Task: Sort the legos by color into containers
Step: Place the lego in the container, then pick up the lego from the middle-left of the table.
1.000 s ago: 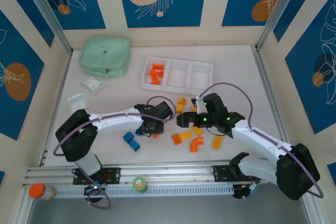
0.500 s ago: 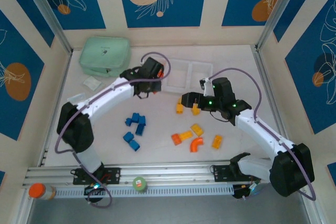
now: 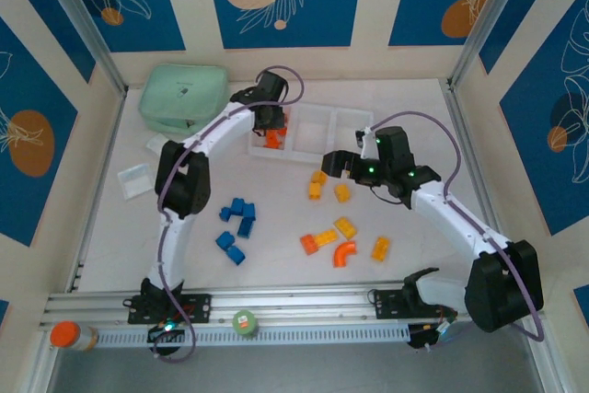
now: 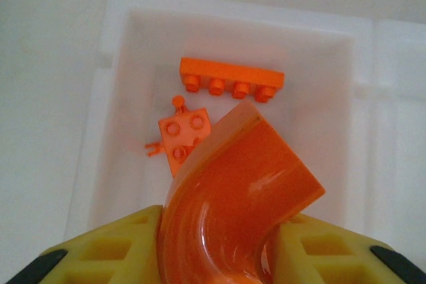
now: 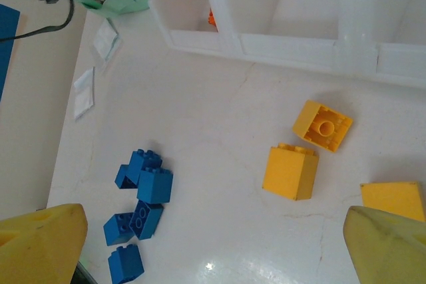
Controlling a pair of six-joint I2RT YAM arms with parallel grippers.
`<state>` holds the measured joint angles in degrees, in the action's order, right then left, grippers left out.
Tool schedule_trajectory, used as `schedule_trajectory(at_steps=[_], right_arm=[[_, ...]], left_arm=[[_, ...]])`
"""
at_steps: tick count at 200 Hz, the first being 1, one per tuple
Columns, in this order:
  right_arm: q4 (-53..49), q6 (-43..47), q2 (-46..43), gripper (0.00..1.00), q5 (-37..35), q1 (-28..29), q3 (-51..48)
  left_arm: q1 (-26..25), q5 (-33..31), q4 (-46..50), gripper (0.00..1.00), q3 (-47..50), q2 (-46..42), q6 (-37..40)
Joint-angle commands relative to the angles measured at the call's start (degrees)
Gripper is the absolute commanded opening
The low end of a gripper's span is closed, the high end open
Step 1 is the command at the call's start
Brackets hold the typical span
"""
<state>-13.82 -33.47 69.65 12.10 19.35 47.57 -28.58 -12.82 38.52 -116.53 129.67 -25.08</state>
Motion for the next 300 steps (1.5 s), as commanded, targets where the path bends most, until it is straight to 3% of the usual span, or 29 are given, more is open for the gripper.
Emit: schedule_trajectory(at_steps=[1, 66, 101, 142, 200, 300], right_arm=[[-1.20, 0.68, 0.95, 0.99, 1.30, -0.34, 2.55], [-5.33, 2.10, 0.82, 0.99, 1.73, 0.31, 4.11], [-8.48, 3.83, -0.04, 0.99, 2.02, 0.60, 3.41], [-8.91, 1.67, -2.29, 0.99, 4.13, 1.04, -0.09], [-9.56, -0.45, -6.19, 0.99, 5.69, 2.43, -6.62], [-5.72, -0.80, -12.61, 0.99, 4.85, 1.80, -15.84]], left_arm=[[0.70, 1.25, 2.57, 0.46, -4.36, 0.69, 2.13], [0.81, 3.98, 6.71, 0.53, -2.79, -5.91, 1.68], [-1.00, 10.40, 1.06, 0.55, 12.58, -16.70, -0.83], [-5.66, 10.31, -5.02, 0.56, 30.83, -29.82, -7.79], [-15.02, 9.09, -10.72, 0.59, 50.13, -41.54, -21.37], [-30.19, 5.88, -9.20, 0.69, 54.35, -38.67, -36.77]])
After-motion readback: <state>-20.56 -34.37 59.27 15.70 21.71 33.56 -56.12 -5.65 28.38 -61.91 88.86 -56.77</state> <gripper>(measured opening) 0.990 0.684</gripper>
